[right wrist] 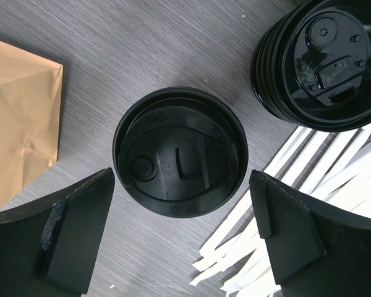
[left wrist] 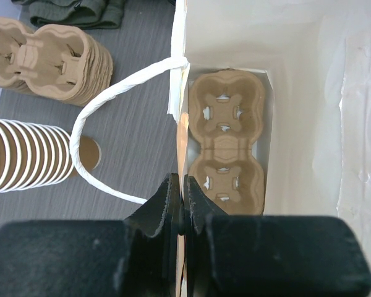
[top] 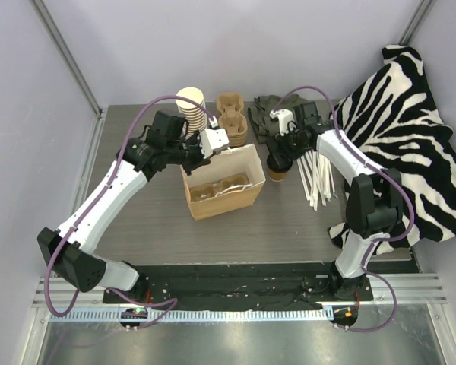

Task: Pack the takeout coffee

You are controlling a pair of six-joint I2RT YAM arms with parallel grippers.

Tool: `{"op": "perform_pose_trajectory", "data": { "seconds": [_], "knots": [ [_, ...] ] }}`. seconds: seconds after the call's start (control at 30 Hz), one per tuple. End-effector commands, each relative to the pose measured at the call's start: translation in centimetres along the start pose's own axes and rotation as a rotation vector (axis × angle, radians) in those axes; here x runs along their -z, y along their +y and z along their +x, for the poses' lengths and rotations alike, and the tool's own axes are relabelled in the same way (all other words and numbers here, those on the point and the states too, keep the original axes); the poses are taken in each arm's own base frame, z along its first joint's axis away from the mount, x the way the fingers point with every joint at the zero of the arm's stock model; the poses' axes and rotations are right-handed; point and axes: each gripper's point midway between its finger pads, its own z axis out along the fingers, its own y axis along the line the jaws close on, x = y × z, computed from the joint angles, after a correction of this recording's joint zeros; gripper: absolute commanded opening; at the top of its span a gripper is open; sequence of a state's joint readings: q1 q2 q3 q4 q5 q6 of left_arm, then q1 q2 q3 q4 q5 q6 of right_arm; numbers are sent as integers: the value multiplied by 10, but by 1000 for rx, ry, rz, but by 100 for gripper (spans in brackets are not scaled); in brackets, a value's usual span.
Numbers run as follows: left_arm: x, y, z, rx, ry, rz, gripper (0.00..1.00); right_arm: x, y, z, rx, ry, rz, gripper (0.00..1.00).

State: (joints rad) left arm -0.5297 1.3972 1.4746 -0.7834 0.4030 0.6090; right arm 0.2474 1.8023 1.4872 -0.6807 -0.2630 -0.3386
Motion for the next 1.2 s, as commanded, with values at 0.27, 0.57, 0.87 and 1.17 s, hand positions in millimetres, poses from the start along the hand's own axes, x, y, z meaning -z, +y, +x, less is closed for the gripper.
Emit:
{"op": "perform_pose_trajectory", "data": {
  "seconds": [0.27, 0.57, 0.87, 1.17],
  "knots": [
    [-2, -1, -2, 14, -12, 13, 0, -8, -6, -2, 51, -53, 28, 95],
    [-3, -1, -2, 11, -8, 20, 0, 0, -8, -7, 59, -75, 48, 100],
    [-4, 0, -4, 11, -12, 23, 0, 11, -8, -14, 71, -72, 49, 100],
    [-4, 2, -6, 5, -13, 24, 0, 11, -2, -17, 58, -60, -1, 97]
  ]
}}
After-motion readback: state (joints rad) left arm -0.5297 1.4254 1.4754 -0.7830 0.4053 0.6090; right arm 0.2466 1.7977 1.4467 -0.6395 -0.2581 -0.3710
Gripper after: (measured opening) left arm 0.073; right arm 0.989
